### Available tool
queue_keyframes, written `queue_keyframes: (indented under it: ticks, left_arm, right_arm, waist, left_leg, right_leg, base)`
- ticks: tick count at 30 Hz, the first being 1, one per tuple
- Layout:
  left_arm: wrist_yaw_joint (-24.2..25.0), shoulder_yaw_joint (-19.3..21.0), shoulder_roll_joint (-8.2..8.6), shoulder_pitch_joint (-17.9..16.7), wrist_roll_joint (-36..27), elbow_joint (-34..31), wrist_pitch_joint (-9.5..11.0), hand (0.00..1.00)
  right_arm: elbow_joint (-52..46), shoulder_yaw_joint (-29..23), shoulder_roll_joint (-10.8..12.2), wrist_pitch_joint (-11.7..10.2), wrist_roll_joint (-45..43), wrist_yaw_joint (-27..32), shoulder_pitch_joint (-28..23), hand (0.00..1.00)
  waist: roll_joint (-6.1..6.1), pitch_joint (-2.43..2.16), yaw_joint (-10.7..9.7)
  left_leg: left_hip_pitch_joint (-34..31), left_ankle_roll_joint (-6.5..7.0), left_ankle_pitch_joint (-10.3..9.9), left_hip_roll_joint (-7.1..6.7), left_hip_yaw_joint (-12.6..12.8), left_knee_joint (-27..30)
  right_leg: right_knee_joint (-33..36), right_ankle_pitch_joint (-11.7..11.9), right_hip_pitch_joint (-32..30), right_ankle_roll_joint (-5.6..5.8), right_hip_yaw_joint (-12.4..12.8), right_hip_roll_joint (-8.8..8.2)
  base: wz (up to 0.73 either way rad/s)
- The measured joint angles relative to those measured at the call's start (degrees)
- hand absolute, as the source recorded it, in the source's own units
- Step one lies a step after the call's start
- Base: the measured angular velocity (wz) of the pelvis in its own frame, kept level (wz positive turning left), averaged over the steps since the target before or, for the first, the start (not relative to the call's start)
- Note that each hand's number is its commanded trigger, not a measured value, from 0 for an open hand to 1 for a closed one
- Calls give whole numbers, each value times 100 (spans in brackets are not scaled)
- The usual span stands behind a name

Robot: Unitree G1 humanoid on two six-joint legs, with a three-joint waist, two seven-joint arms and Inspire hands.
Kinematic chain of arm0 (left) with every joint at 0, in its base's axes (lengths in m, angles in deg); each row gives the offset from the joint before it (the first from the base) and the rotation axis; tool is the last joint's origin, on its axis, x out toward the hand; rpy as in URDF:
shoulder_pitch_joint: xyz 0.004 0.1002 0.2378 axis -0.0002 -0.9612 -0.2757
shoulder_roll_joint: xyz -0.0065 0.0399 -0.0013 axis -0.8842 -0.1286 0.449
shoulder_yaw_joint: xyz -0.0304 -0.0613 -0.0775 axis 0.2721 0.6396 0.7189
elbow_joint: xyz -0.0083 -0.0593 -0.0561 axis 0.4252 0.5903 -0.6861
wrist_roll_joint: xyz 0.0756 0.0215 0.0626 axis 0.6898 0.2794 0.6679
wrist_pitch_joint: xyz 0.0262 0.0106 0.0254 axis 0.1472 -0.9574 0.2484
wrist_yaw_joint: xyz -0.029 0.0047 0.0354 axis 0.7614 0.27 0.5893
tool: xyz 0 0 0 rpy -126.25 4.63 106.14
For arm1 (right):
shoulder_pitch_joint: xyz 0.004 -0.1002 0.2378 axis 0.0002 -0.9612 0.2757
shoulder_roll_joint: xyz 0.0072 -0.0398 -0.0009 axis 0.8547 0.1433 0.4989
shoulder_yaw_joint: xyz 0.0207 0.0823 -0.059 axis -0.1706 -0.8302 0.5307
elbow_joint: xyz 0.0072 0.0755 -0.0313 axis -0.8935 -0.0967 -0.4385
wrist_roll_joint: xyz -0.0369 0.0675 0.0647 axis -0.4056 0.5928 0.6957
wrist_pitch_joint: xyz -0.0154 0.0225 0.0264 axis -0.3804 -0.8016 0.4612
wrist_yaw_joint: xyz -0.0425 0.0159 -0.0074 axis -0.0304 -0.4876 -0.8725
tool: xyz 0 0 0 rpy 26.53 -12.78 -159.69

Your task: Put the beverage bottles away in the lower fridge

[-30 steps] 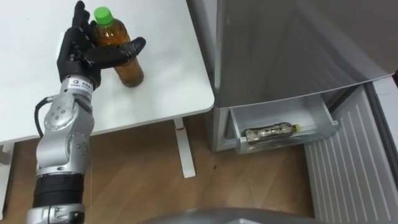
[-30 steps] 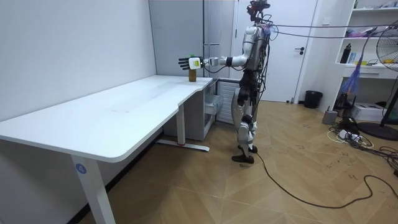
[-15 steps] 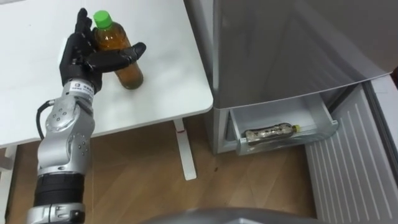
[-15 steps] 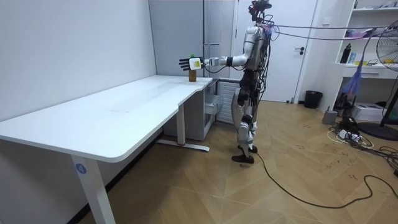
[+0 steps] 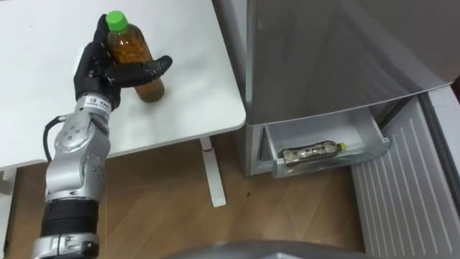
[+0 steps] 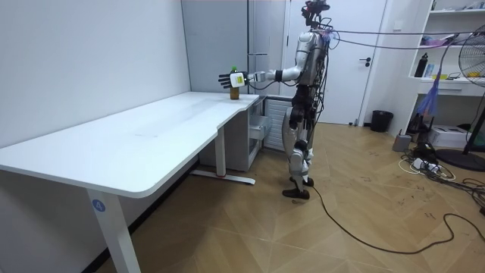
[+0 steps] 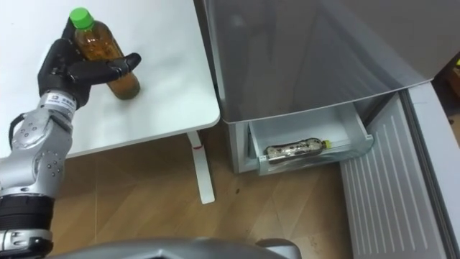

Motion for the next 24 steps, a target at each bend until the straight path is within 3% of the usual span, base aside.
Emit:
queue_keyframes:
  ticks: [6,13,24]
  left_arm:
    - [-2,-2,0,0,38,-1,-21,100]
    - [28,-51,-1,30,242,-7,-263,100]
    - [9,-61,-2,50,260,-5,-319,100]
  right_arm:
    - [21,0,0,72,0,-1,27,0]
    - [14,0,0,115,-1,0,61,0]
    - [27,-1,0,122,-1,5,133,0]
  waist:
    - [8,-1,-4]
    - [12,-6,-10]
    - [9,-8,-82]
  left_leg:
    - [-5,0,0,0,0,0]
    - [-62,0,0,0,-1,4]
    - [-61,0,0,2,1,3]
  right_leg:
    - [0,0,-3,0,1,1]
    - [0,0,-58,0,6,1]
    - [3,0,-66,0,43,5]
  base:
    - [0]
    - [0]
    - [0]
